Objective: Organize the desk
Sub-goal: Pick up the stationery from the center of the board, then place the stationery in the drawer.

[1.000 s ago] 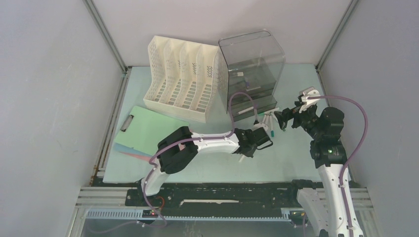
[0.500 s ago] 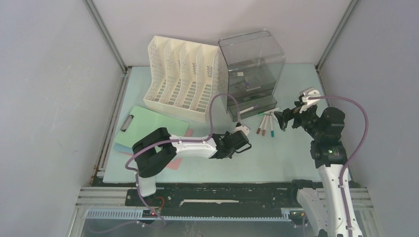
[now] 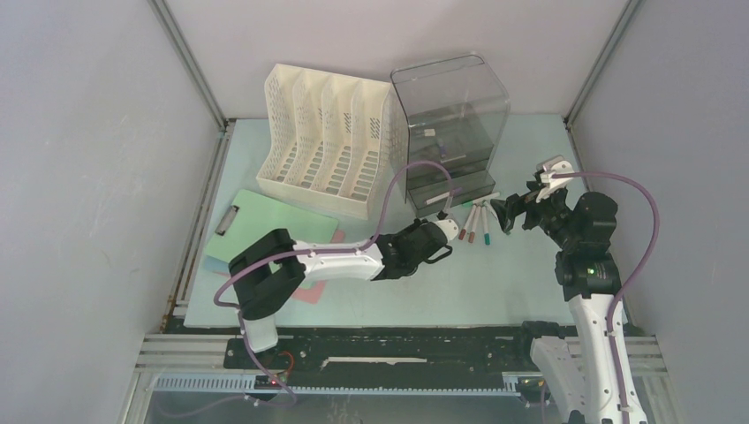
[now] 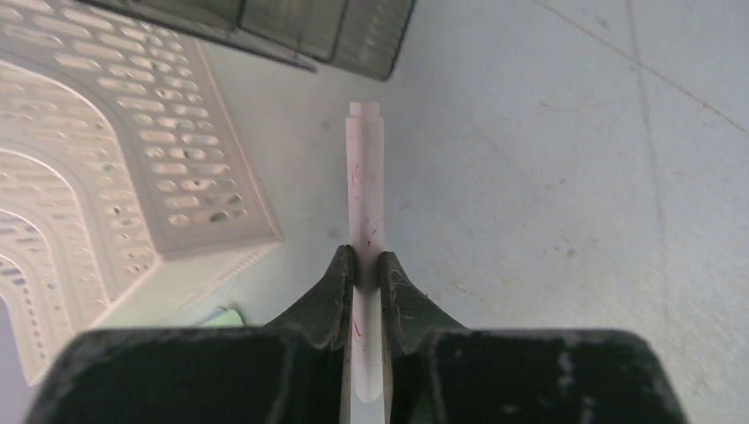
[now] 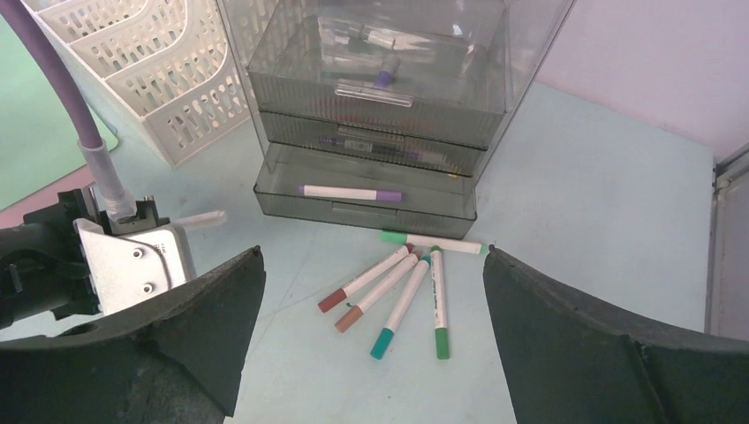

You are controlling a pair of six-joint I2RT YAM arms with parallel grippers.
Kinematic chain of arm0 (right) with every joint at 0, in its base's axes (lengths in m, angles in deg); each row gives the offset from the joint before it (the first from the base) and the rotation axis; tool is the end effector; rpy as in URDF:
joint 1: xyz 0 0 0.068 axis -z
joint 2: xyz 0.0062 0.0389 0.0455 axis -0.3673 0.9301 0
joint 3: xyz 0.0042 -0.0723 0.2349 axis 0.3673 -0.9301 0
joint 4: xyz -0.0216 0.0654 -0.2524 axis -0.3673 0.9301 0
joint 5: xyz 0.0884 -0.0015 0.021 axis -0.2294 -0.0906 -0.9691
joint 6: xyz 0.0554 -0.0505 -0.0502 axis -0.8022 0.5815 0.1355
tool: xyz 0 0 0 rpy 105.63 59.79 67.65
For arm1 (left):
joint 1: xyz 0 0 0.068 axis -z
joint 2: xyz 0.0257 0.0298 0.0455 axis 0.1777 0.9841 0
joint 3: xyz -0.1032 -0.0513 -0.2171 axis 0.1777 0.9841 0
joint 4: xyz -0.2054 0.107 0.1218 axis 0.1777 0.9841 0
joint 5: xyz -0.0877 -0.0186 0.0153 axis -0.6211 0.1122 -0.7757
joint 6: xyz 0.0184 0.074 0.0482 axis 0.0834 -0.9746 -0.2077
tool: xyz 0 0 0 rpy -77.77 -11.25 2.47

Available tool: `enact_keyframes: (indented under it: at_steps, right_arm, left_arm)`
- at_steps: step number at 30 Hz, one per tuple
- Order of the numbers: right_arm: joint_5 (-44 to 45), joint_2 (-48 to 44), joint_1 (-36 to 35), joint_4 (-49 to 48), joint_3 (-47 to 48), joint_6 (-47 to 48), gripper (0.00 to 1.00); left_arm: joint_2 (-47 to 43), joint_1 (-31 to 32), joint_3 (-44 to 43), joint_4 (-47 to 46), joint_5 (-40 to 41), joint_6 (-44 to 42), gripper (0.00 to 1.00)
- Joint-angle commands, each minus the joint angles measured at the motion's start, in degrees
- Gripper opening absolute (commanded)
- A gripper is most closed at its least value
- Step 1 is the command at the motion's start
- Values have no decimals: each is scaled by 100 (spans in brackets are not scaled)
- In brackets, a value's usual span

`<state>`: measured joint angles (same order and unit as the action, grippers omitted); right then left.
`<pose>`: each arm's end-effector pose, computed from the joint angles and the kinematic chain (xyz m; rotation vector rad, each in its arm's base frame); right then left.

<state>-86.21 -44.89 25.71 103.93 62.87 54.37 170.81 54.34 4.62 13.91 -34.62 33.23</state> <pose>0.2214 0.0238 0.3185 -0.5025 1.6603 0.2302 0.2142 -0.3399 0.1346 1.0844 1.9487 0.2361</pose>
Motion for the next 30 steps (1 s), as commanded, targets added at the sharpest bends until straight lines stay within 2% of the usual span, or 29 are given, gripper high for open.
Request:
enact_keyframes:
  at_steps: [1,7,12,19,24,30]
  right_arm:
    - [-30,-85,41,-134,-25,-95,100]
    - [110,-89,57,-149,-24,-82,100]
    - [334,-85,84,-171,-19,-86,100]
    - [478,-92,111,-191,-24,-97,100]
    - [511,-93,128,-200,-24,-87,100]
    - [511,-89,137,-200,-25,-80,100]
  left_arm:
    - [-154,-103,-149,-884,256,-1031,0]
    - [-28,-205,-4,-2119,251,-2168,0]
    - [199,-283,-92,-2827,177,-2729,0]
    - [463,-448,-325,-3377,-752,-3233,0]
    - [782,-607,-726,-3344,-1153,-3191,0]
    - [1029,-771,-1204,-2724,-1549,-3119,0]
